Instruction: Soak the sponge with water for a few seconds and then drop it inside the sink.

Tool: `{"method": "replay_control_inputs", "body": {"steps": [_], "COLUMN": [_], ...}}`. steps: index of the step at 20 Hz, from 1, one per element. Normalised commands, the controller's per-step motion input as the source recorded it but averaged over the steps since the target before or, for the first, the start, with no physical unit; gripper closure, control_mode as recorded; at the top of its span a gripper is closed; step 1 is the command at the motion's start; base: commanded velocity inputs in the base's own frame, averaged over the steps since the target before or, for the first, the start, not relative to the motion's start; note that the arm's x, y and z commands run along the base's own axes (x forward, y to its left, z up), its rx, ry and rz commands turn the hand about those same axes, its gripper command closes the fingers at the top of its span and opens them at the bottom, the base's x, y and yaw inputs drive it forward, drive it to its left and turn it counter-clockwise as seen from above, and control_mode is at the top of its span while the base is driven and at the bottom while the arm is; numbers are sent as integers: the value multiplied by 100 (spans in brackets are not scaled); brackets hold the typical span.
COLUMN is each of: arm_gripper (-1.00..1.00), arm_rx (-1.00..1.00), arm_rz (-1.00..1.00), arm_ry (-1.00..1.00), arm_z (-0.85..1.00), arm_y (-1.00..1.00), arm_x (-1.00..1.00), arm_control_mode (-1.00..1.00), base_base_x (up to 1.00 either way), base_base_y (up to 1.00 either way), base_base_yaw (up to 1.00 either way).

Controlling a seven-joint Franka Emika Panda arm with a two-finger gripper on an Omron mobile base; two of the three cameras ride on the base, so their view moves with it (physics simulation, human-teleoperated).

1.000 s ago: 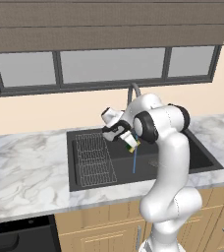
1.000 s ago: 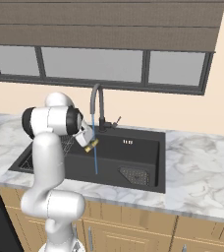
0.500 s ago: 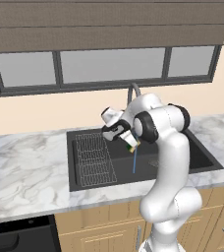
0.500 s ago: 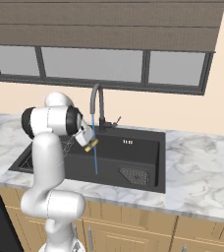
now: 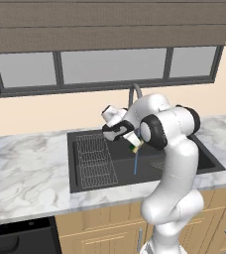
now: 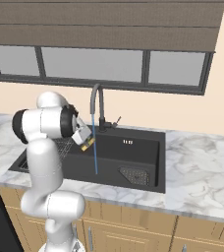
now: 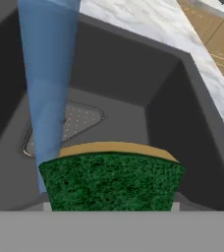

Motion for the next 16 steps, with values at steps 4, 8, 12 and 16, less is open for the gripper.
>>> {"method": "replay_control_inputs", "body": {"steps": [4,8,12,16], "arm_gripper": [100,100,100,100], "arm_rx": [0,0,0,0], "arm_rz": [4,5,6,8], "arm_ry": [0,0,0,0], "arm_z": [27,24,27,37], "arm_y": [0,0,0,0], "arm_x": [-44,-45,-50,-43], "arm_control_mode": [-100,-100,-100,-100], "base_base_x": [0,0,0,0], "base_base_y": [0,0,0,0], "base_base_yaw": [0,0,0,0]}}
